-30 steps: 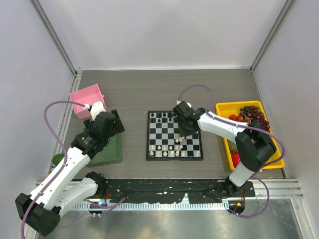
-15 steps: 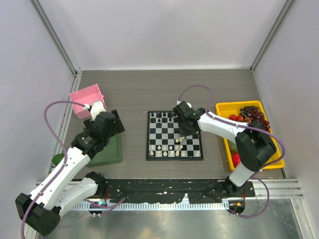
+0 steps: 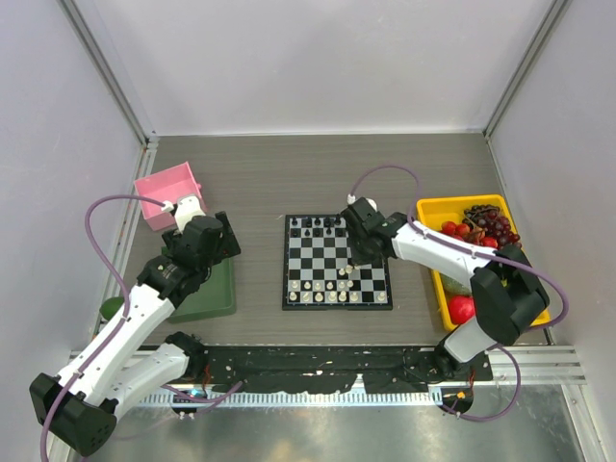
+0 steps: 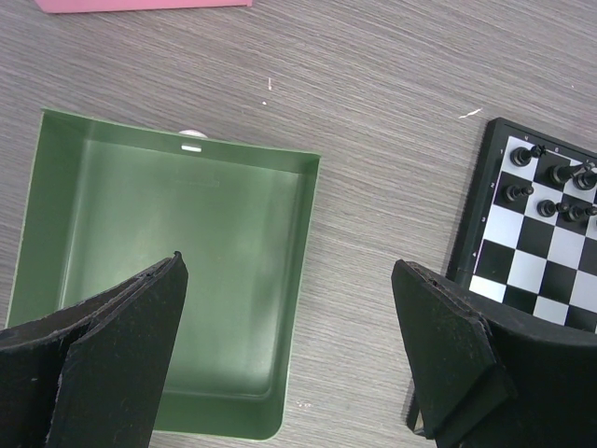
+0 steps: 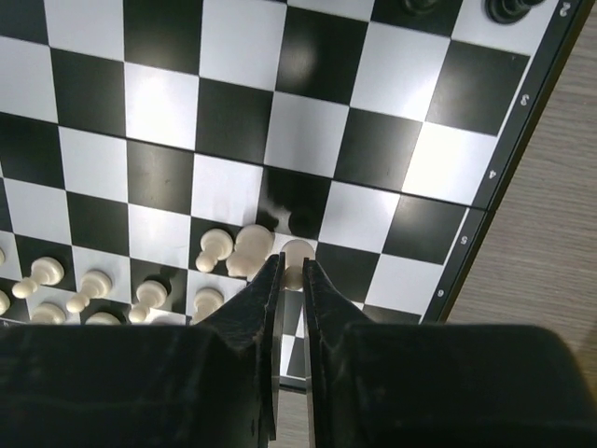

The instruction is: Set up the chess pieces on the board

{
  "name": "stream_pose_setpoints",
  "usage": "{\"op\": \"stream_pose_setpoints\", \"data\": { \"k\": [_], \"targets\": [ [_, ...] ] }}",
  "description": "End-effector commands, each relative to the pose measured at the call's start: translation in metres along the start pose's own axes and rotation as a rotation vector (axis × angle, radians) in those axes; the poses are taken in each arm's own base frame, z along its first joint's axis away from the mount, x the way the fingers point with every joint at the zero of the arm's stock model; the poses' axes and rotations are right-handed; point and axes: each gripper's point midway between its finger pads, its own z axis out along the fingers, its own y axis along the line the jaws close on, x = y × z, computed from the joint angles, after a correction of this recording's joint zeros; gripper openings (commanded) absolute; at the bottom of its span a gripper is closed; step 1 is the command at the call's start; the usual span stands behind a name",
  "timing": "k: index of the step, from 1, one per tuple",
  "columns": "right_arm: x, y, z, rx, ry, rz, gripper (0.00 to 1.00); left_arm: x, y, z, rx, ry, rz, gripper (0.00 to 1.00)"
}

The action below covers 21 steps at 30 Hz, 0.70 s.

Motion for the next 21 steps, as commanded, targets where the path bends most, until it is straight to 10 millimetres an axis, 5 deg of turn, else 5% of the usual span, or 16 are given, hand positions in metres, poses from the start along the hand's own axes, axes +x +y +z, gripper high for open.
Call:
{"op": "stream_pose_setpoints", "data": {
  "k": [1, 11, 21],
  "targets": [
    [0.005, -0.004, -0.014, -0.016, -0.019, 0.031, 0.16, -0.014, -0.007, -0.001, 0.025, -0.044, -0.038, 0.99],
    [0.037, -0.007, -0.020, -0.038, 0.038, 0.025, 0.16, -0.014, -0.011, -0.001, 0.039, -0.039, -0.043, 0.99],
    [0.044, -0.010, -0.017, -0.019, 0.065, -0.002, 0.16, -0.015, -0.012, -0.002, 0.048, -0.038, -0.050, 0.99]
  ]
}}
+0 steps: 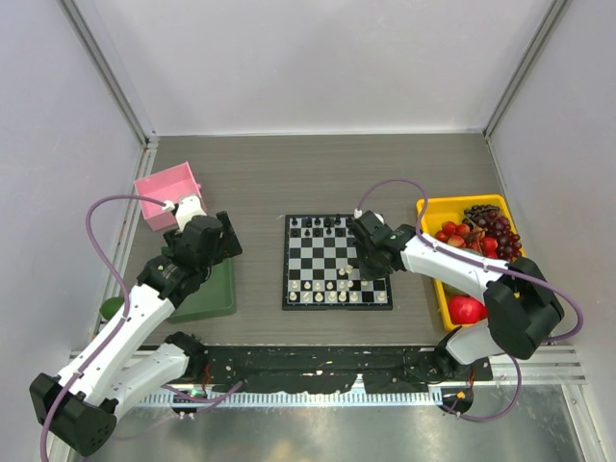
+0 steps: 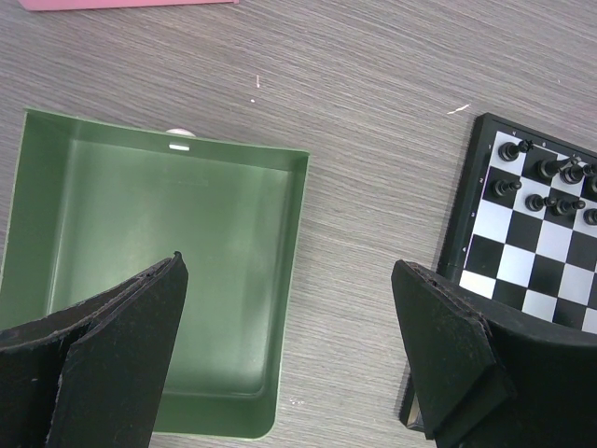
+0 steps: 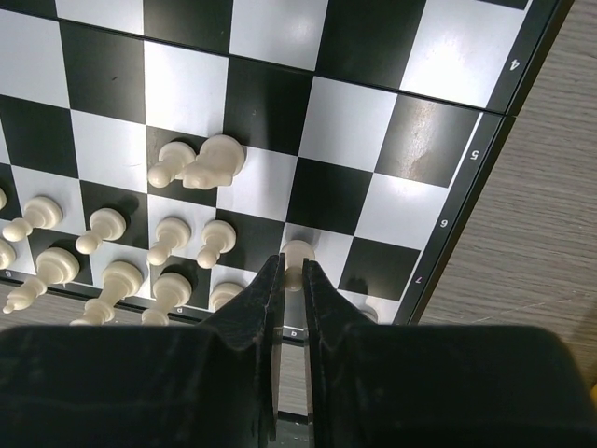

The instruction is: Set up the chess pieces on the board

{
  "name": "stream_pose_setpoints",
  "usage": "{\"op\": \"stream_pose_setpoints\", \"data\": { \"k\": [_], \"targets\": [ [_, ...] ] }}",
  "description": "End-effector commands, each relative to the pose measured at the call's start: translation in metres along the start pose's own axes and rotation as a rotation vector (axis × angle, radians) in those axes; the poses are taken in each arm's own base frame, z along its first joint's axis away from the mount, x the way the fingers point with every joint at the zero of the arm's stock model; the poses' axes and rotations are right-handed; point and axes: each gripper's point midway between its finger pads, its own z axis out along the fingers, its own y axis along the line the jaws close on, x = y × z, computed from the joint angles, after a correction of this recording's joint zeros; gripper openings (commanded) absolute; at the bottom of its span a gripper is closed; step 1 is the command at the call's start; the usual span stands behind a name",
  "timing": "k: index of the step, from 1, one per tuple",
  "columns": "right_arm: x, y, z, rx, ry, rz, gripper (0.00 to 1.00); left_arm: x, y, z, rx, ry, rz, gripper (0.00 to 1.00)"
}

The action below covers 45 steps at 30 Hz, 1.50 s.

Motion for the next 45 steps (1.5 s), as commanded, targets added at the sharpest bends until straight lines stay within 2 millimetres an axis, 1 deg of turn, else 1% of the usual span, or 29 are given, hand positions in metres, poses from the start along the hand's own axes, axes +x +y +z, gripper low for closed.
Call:
{"op": "stream_pose_setpoints", "data": {
  "k": [1, 7, 10, 21, 23, 24, 26, 31, 34, 39, 45],
  "targets": [
    [0.000, 0.001, -0.005, -0.004, -0.008, -0.011, 0.16, -0.014, -0.007, -0.001, 0.021, -0.044, -0.042, 0.99],
    [0.003, -0.002, -0.006, 0.013, -0.001, -0.034, 0.16, -0.014, -0.007, -0.001, 0.023, -0.044, -0.043, 0.99],
    [0.003, -0.001, -0.005, 0.006, 0.003, -0.036, 0.16, -0.014, -0.007, 0.000, 0.022, -0.043, -0.042, 0.99],
    [0.005, -0.003, 0.004, 0.031, 0.011, -0.033, 0.19, -0.014, -0.007, 0.000, 0.019, -0.041, -0.038, 0.99],
    [0.005, -0.002, 0.003, 0.025, 0.011, -0.035, 0.26, -0.013, -0.007, 0.001, 0.017, -0.039, -0.037, 0.99],
    [0.003, -0.002, 0.002, 0.022, 0.007, -0.030, 0.32, -0.013, -0.007, 0.001, 0.018, -0.038, -0.037, 0.99],
    [-0.001, 0.001, -0.002, 0.012, -0.008, -0.030, 0.38, -0.012, -0.007, 0.001, 0.017, -0.036, -0.037, 0.99],
    [-0.014, 0.010, -0.017, -0.022, -0.057, -0.028, 0.41, -0.012, -0.006, 0.001, 0.015, -0.039, -0.038, 0.99],
    [-0.021, 0.016, -0.022, -0.044, -0.074, -0.036, 0.40, -0.012, -0.006, 0.001, 0.014, -0.040, -0.038, 0.99],
    [-0.026, 0.030, -0.025, -0.081, -0.085, -0.053, 0.38, -0.011, -0.004, 0.000, 0.011, -0.040, -0.038, 0.99],
    [-0.025, 0.042, -0.018, -0.095, -0.069, -0.071, 0.36, -0.013, -0.003, 0.000, 0.007, -0.046, -0.039, 0.99]
  ]
}}
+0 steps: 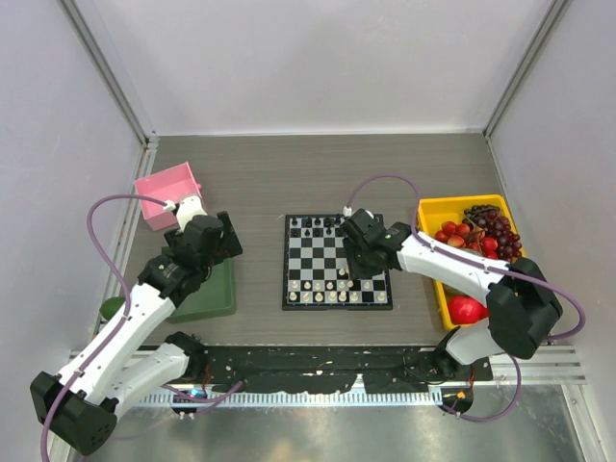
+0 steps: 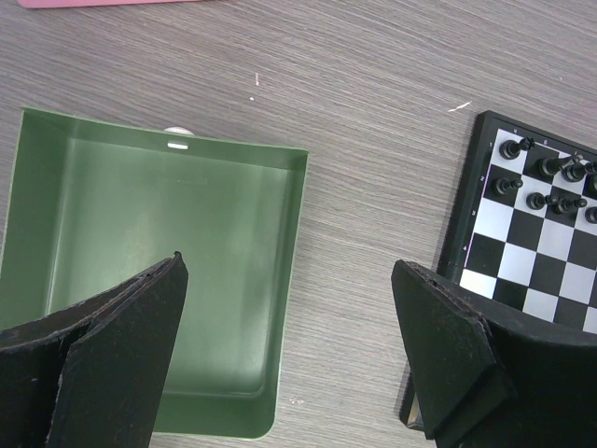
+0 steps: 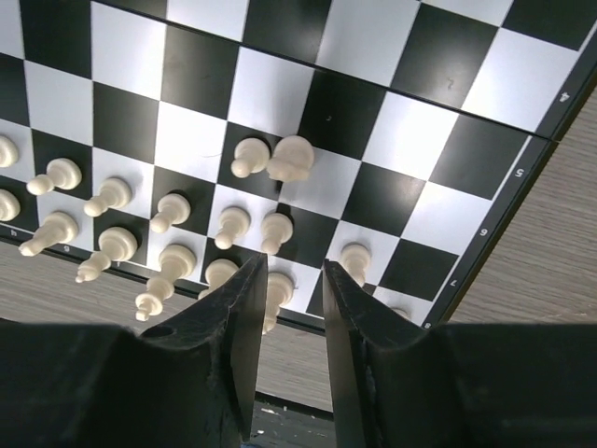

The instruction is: Set up the chess pieces on the board

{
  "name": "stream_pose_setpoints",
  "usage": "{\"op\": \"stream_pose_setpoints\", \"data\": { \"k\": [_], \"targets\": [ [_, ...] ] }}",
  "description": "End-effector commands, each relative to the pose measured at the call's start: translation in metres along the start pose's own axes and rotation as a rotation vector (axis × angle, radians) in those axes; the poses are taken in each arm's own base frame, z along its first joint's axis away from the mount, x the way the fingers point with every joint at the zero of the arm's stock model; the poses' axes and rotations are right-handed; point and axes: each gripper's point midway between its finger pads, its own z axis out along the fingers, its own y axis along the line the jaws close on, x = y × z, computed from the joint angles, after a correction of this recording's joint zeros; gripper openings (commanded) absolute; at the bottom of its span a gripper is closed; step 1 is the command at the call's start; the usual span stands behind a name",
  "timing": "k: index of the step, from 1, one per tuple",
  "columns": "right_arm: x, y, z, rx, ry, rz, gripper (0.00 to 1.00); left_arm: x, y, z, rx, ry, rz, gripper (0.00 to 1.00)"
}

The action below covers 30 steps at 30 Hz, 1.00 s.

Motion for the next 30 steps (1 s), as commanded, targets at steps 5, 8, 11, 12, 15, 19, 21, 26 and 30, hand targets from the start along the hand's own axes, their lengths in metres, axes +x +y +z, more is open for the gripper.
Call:
{"op": "stream_pose_setpoints", "data": {
  "k": [5, 8, 11, 12, 15, 19, 21, 26, 30],
  "targets": [
    [-0.017, 0.023, 0.001, -0.044, -0.036, -0.010, 0.35, -0.013, -0.002, -0.001, 0.004, -0.048, -0.038, 0.99],
    [-0.019, 0.023, 0.004, -0.041, -0.034, -0.012, 0.34, -0.013, -0.002, -0.001, 0.005, -0.049, -0.039, 0.99],
    [-0.018, 0.025, 0.005, -0.045, -0.030, -0.013, 0.33, -0.013, -0.002, -0.001, 0.003, -0.051, -0.039, 0.99],
    [-0.018, 0.026, 0.005, -0.050, -0.028, -0.012, 0.32, -0.014, -0.002, -0.001, 0.003, -0.054, -0.040, 0.99],
    [-0.016, 0.027, 0.008, -0.053, -0.019, -0.019, 0.31, -0.013, -0.001, -0.001, -0.001, -0.051, -0.037, 0.99],
    [-0.014, 0.026, 0.011, -0.048, -0.006, -0.020, 0.30, -0.014, -0.001, -0.001, 0.000, -0.052, -0.039, 0.99],
    [-0.012, 0.027, 0.013, -0.048, 0.002, -0.024, 0.30, -0.013, -0.002, -0.001, 0.001, -0.051, -0.037, 0.99],
    [-0.010, 0.027, 0.016, -0.041, 0.009, -0.027, 0.27, -0.013, -0.001, 0.000, -0.002, -0.050, -0.034, 0.99],
    [-0.007, 0.023, 0.017, -0.024, 0.021, -0.028, 0.24, -0.012, -0.001, 0.000, -0.002, -0.050, -0.034, 0.99]
  ]
}}
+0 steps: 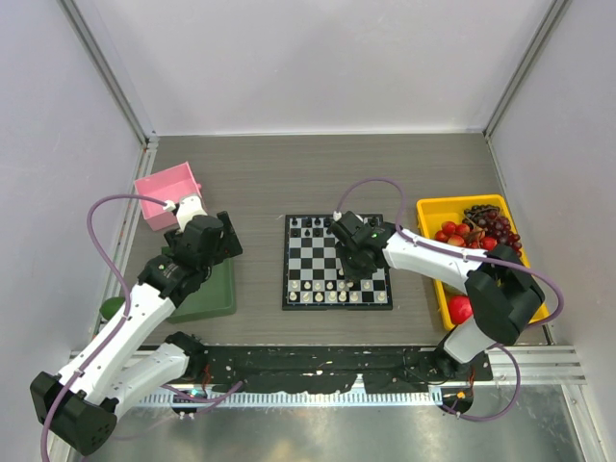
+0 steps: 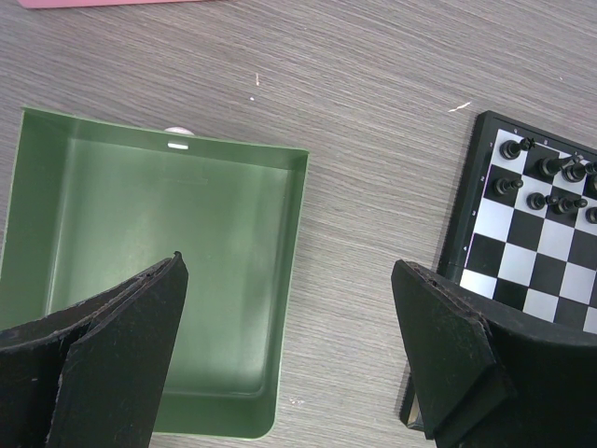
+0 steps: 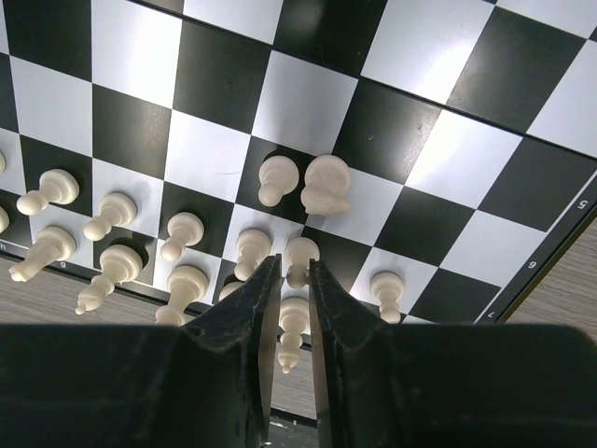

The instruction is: Set up the chess pieces on the board

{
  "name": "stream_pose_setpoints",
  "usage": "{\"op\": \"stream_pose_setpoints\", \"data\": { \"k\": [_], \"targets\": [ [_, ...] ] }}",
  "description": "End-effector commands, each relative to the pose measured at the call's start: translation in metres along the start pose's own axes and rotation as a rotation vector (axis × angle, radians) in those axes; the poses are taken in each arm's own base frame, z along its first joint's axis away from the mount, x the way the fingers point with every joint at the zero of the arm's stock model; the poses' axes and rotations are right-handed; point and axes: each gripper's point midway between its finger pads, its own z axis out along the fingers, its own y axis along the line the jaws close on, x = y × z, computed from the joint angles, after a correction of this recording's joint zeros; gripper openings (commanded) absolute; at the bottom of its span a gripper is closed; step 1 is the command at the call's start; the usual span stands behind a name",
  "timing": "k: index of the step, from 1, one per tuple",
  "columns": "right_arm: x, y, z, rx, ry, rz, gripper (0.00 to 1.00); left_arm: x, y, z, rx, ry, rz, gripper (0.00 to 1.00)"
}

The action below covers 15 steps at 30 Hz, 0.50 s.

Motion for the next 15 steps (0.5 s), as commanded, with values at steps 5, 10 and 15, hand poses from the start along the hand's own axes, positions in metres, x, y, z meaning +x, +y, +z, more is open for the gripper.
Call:
{"op": "stream_pose_setpoints", "data": {
  "k": [5, 10, 15],
  "targets": [
    [-0.010, 0.005, -0.008, -0.007, -0.041, 0.001, 0.17, -0.012, -0.001, 0.000, -0.003, -0.048, -0.034, 0.99],
    [-0.007, 0.000, -0.012, 0.007, -0.049, 0.003, 0.16, -0.013, -0.002, 0.000, 0.000, -0.049, -0.036, 0.99],
    [-0.007, -0.003, -0.015, 0.016, -0.061, 0.010, 0.16, -0.012, -0.003, 0.000, 0.003, -0.045, -0.035, 0.99]
  ]
}}
